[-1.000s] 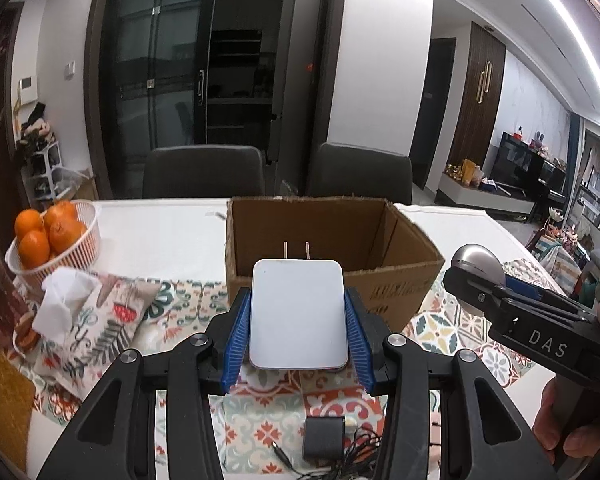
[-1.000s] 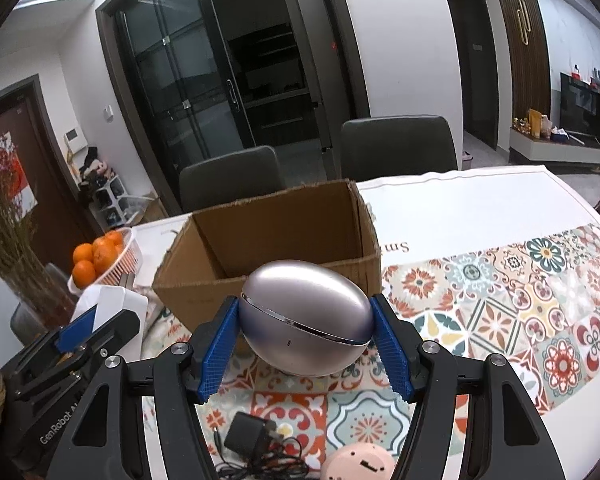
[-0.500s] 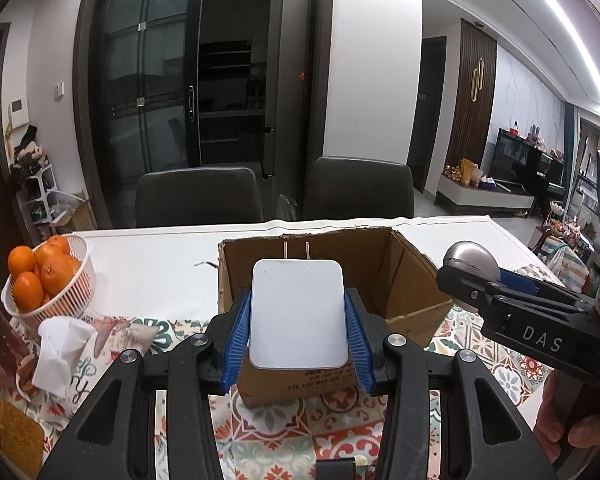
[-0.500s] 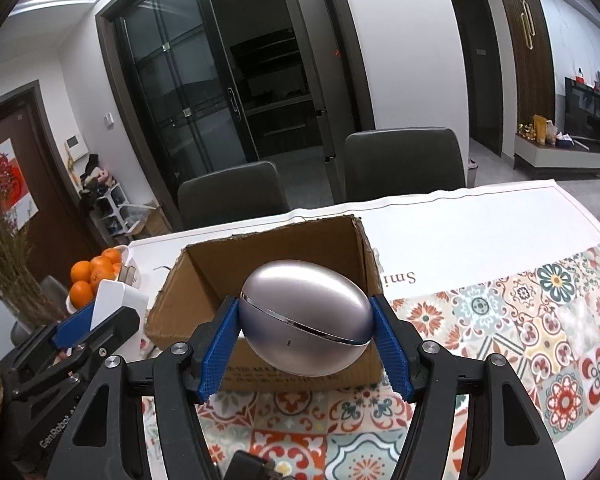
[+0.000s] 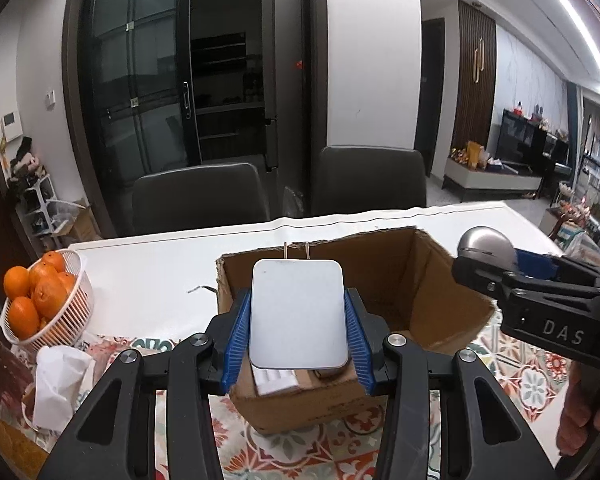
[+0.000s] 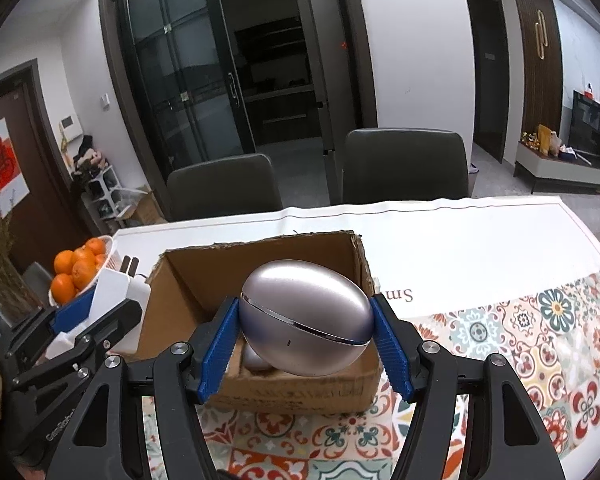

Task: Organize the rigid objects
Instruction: 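Carry both held items into the cardboard box and open both tools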

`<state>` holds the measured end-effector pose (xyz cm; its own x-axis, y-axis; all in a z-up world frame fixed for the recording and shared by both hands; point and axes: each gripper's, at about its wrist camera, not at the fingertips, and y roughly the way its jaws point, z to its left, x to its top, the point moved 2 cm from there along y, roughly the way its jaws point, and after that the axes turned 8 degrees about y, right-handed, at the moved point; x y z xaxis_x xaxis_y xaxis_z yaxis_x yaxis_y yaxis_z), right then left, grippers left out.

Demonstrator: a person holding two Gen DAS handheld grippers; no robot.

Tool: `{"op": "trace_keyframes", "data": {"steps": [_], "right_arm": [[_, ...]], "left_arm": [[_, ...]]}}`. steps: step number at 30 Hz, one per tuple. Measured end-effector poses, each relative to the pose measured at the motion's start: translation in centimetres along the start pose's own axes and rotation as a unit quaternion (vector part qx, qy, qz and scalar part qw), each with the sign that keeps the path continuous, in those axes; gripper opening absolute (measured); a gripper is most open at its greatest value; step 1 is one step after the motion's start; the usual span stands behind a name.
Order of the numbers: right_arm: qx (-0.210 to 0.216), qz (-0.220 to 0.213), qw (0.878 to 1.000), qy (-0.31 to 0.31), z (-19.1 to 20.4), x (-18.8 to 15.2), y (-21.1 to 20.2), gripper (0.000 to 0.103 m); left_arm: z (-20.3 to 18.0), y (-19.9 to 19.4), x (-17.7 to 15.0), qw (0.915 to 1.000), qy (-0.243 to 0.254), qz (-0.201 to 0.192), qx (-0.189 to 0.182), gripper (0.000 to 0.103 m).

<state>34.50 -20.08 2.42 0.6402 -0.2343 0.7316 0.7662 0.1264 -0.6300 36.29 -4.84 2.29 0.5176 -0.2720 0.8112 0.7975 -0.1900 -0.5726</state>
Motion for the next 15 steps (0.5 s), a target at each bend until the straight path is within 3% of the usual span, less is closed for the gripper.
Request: {"op": "trace_keyframes", "data": {"steps": [15], "right_arm": [[-0.012,0.061,0.997,-0.034,0.1,0.6,4.4,0.065]], "left_arm": [[0.2,4.3,0.0,0.9971,0.013,0.074,-0.017,0.044]]}}
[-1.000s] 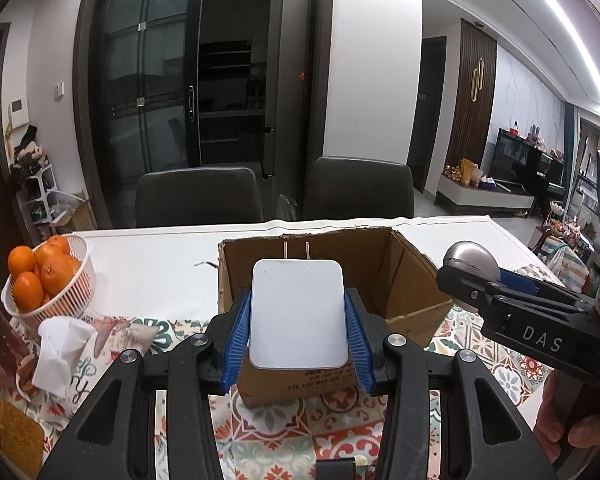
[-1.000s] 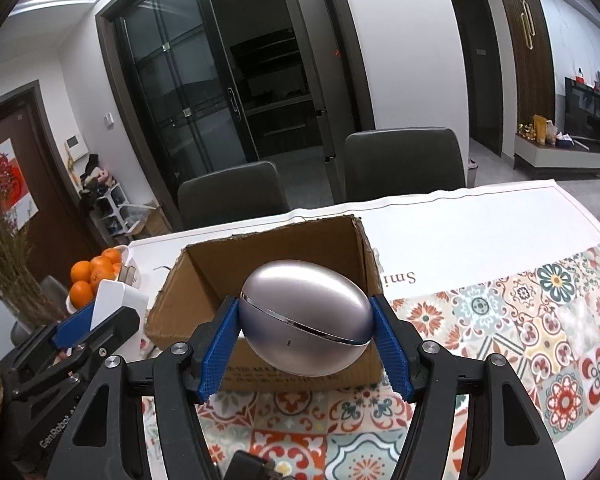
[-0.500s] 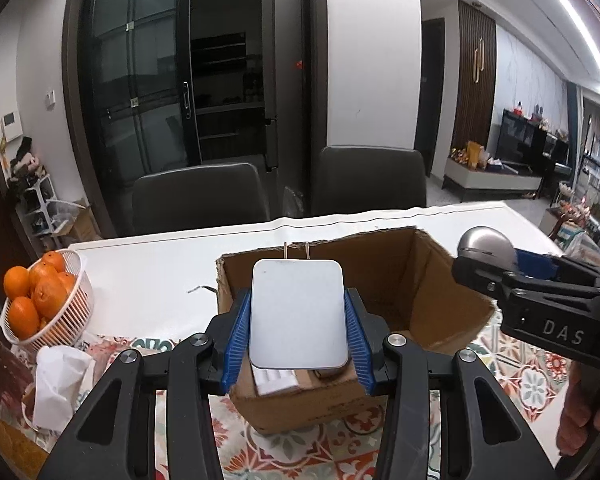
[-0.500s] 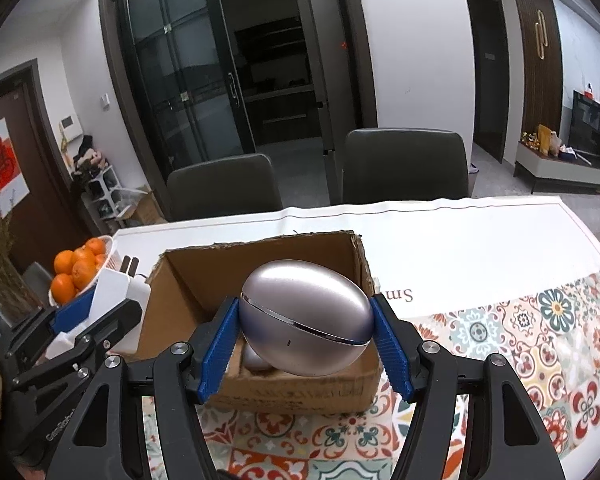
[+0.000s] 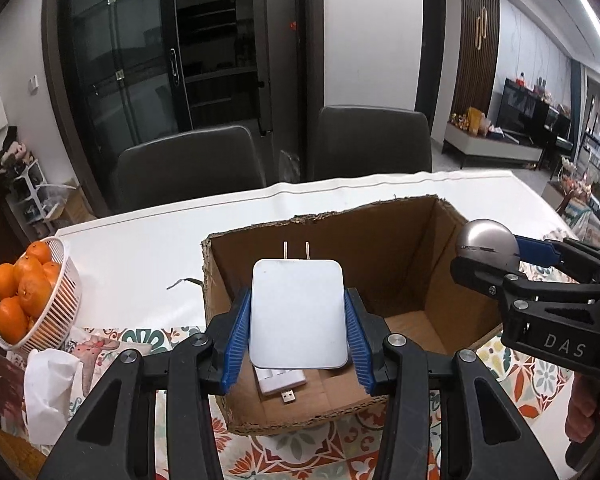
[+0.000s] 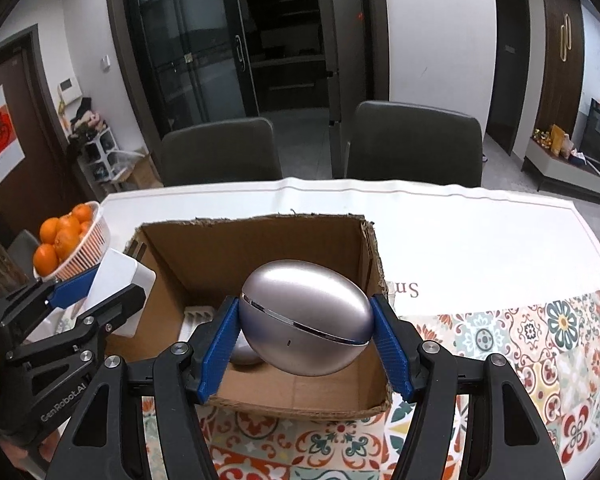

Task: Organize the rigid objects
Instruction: 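Carry both held items into the cardboard box and open both tools, then withdraw both tools from the box toward the remaining items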

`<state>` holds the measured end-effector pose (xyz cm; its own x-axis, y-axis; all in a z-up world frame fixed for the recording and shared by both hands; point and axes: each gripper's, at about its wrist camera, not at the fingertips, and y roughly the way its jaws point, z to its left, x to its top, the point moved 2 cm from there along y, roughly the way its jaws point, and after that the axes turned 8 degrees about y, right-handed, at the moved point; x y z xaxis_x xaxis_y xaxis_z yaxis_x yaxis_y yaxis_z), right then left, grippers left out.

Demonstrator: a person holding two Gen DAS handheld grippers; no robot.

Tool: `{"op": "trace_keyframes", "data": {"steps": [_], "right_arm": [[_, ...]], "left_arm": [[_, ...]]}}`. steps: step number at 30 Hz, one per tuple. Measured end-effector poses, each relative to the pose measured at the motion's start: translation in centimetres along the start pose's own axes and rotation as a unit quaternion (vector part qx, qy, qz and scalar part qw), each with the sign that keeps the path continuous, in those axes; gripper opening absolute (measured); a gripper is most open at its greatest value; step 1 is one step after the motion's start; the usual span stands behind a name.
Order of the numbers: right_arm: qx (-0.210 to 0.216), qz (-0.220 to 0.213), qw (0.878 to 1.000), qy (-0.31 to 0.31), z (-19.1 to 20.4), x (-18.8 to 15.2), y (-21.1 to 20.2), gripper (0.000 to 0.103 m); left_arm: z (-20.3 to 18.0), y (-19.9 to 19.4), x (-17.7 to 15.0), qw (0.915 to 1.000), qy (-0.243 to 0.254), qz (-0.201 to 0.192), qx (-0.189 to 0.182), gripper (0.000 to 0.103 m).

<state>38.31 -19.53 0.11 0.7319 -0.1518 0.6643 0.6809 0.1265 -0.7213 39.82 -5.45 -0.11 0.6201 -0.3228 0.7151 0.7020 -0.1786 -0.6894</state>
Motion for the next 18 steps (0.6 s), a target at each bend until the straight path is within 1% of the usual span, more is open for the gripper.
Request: {"op": "trace_keyframes", "data": {"steps": [7,9,13,18], "right_arm": [[0.005,0.027,1.000,-0.004,-0.1,-0.3,1.5,0.065],[0.007,0.029,1.000,-0.001,-0.2,-0.3,1.6,0.067],[0.005,0.023,1.000,0.010,-0.6,-0.7,1.2,0.067],[-0.004,0.000,1.000,0.015,-0.8,-1.1,-0.3,0.067]], "left_arm": [[0.1,1.0,-0.1,0.9997,-0.005,0.018,-0.013,0.044],[0.0,0.8,0.0,0.9998,-0.006,0.014,-0.012,0.044],[-0.2,0.0,0.0,0.9999,0.002,0.006,0.009,0.044],[0.0,-1.2,-0.2,0.9999,-0.004,0.001,0.012,0.044]]}}
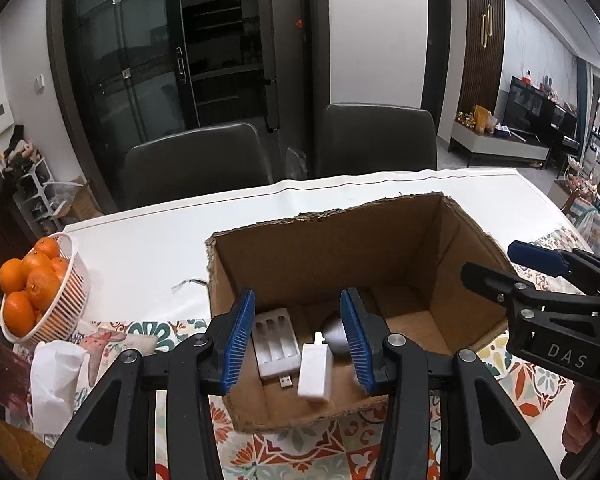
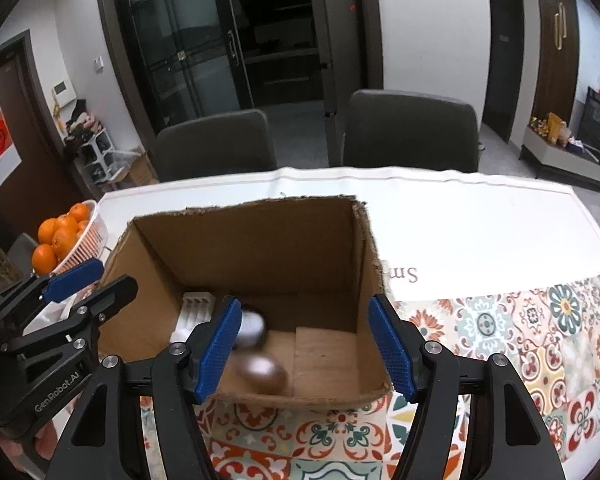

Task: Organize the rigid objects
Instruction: 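Withdraw both tools from the box toward the remaining items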

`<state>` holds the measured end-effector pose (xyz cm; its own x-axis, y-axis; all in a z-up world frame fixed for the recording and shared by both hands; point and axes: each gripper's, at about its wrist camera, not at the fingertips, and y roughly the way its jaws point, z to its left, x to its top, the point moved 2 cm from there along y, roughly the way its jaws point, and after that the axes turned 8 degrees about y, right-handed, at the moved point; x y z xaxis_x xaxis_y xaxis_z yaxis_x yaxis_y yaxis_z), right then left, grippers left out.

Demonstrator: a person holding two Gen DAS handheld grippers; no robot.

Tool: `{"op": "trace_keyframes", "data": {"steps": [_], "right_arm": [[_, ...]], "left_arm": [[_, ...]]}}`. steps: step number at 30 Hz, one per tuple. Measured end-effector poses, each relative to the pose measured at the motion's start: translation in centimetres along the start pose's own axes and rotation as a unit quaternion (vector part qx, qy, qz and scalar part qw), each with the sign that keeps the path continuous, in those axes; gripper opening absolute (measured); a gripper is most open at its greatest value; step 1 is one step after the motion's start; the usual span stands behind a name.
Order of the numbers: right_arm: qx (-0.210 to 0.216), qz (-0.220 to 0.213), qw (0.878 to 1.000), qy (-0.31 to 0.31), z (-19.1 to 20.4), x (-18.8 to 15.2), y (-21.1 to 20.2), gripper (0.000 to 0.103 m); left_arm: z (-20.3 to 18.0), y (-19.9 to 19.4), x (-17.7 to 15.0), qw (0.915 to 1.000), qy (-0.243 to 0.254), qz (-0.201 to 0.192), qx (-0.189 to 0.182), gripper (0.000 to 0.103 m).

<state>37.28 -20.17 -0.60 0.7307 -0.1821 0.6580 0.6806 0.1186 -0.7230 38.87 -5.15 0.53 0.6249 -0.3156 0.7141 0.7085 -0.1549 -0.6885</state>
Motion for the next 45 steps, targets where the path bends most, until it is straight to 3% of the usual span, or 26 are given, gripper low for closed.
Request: {"op": "trace_keyframes", "data": {"steps": [8,26,32,45], "right_arm": [[-0.020,-0.052,0.998,-0.006,0.3,-1.2,-4.2,0.067],[-0.023,-0.097,0.995,-0.008,0.1,-5.2,-10.7,0.067],[-0.031,-0.096,0.995,-0.006,-0.2,-6.6,-11.7,0.067],[-0.037,-0.049,0.998,0.008,-0.8,-10.2,-11.7,0.067]], "left_arm": [[-0.4,-3.3,-1.2,0.9997,-0.009,-0.022,0.003,0.044],[-2.2,-8.9,-5.6,0.9991,-0.007,-0.040,0.007,0.046],[-3.0,-9.8,-7.5,0.9996,-0.007,-0.028,0.000,0.047],[-4.2,-10.0,-10.9,0.9998,-0.007,0.006,-0.019,0.047]]}}
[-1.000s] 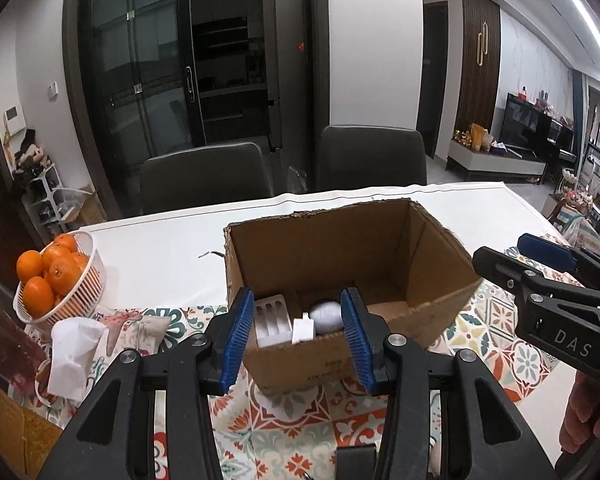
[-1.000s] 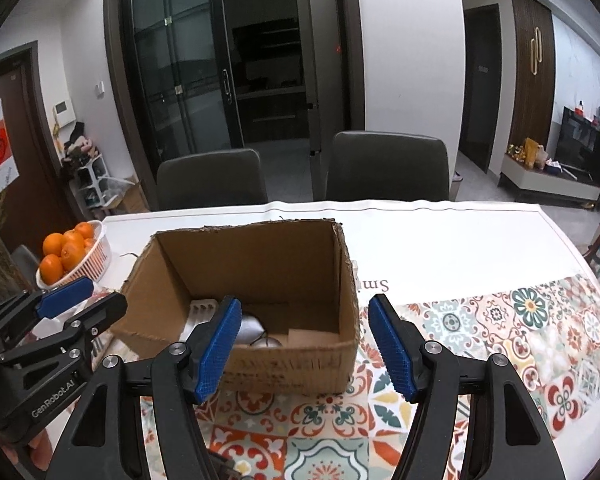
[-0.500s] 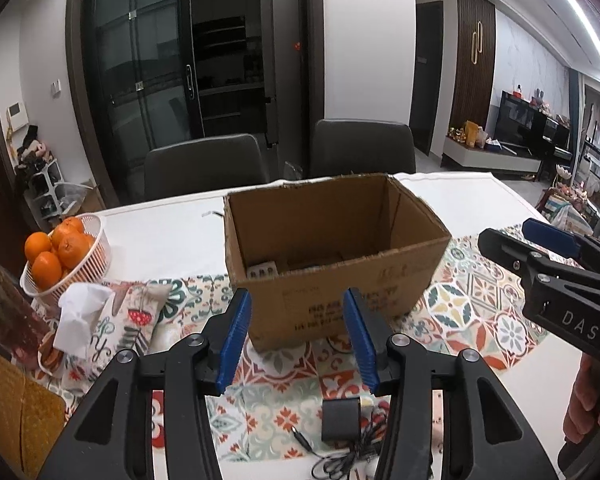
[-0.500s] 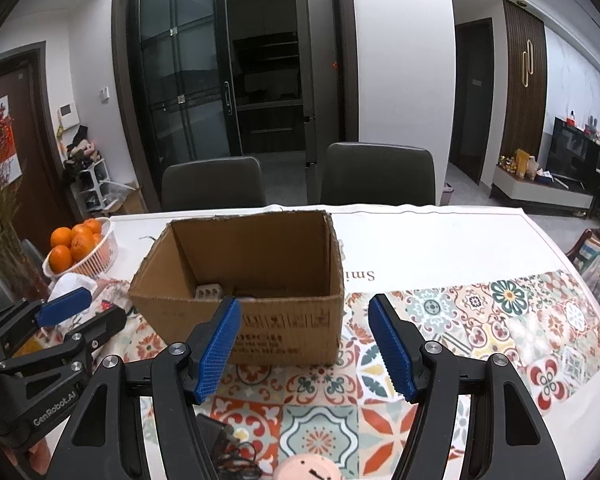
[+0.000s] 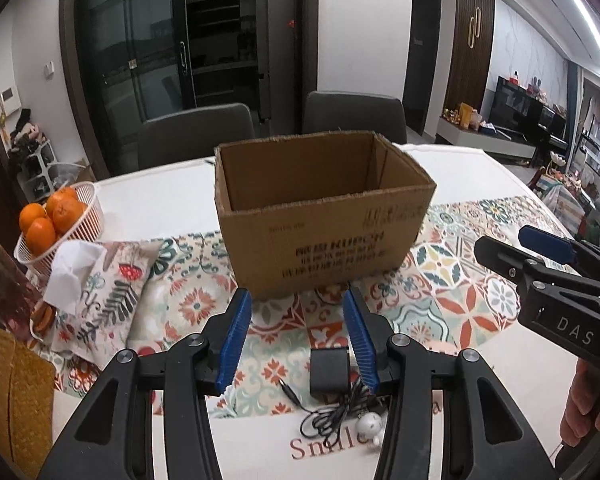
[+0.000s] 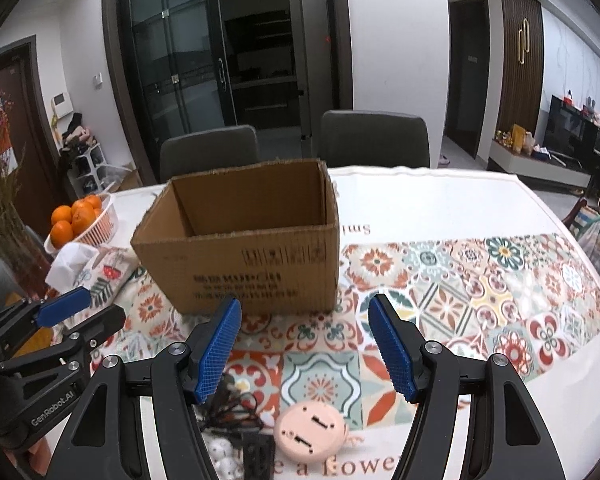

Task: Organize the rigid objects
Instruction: 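Withdraw both tools from the box toward the remaining items, then grasp the black power adapter with left tool while right tool grasps pink round device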

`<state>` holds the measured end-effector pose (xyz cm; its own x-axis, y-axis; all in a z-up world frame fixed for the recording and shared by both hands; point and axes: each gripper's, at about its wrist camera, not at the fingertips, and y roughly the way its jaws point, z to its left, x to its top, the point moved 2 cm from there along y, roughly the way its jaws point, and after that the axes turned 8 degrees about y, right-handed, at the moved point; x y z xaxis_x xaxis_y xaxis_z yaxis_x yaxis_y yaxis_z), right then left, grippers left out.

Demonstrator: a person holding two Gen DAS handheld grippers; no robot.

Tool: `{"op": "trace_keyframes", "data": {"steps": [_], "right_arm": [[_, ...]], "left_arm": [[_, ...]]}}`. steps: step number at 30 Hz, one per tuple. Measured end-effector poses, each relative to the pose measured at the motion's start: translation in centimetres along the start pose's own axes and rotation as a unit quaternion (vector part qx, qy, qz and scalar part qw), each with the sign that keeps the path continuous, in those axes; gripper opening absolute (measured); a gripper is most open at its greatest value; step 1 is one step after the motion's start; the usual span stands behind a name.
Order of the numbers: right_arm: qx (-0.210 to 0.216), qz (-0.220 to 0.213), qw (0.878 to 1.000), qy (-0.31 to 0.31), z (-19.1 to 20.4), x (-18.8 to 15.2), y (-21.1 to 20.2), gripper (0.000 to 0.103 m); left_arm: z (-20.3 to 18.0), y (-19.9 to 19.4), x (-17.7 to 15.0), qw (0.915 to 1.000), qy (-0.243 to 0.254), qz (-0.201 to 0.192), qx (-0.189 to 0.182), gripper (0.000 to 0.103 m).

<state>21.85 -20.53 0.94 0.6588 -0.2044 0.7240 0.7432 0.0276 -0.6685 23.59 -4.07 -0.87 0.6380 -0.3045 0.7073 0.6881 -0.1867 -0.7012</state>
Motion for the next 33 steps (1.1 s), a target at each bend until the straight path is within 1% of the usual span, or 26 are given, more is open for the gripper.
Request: {"op": "trace_keyframes", "data": {"steps": [6,10,15,22,25,27,33], "right_arm": [[-0.010,0.013,1.000,-0.006,-0.3,-2.1,0.0,0.069],[-0.013,0.030,0.999,0.000,-0.7,-3.5,0.4,0.069],[-0.020,0.050,0.999,0.005,-1.4,-5.0,1.2,0.069],[-0.021,0.077,0.997,0.007,-1.9,-6.6,1.9,0.069],[-0.020,0.093,0.995,0.007,-1.8,-7.4,2.3,0.070],[-0.019,0.100,0.995,0.005,-1.8,-7.9,2.5,0.074],[-0.024,0.117,0.993,0.006,-1.9,-9.4,3.1,0.075]], "left_arm": [[-0.6,0.4,-1.9,0.9999,0.008,0.013,-0.004,0.047],[-1.0,0.9,-2.8,0.9996,0.010,0.026,-0.007,0.047],[-1.6,1.6,-3.9,0.9990,0.015,0.040,-0.010,0.050],[-2.0,2.9,-5.1,0.9977,0.008,0.062,-0.027,0.050],[-2.1,3.3,-5.5,0.9968,0.004,0.074,-0.031,0.051],[-2.1,3.6,-6.0,0.9963,0.006,0.080,-0.031,0.052],[-2.4,4.4,-6.9,0.9951,0.013,0.090,-0.040,0.052]]}}
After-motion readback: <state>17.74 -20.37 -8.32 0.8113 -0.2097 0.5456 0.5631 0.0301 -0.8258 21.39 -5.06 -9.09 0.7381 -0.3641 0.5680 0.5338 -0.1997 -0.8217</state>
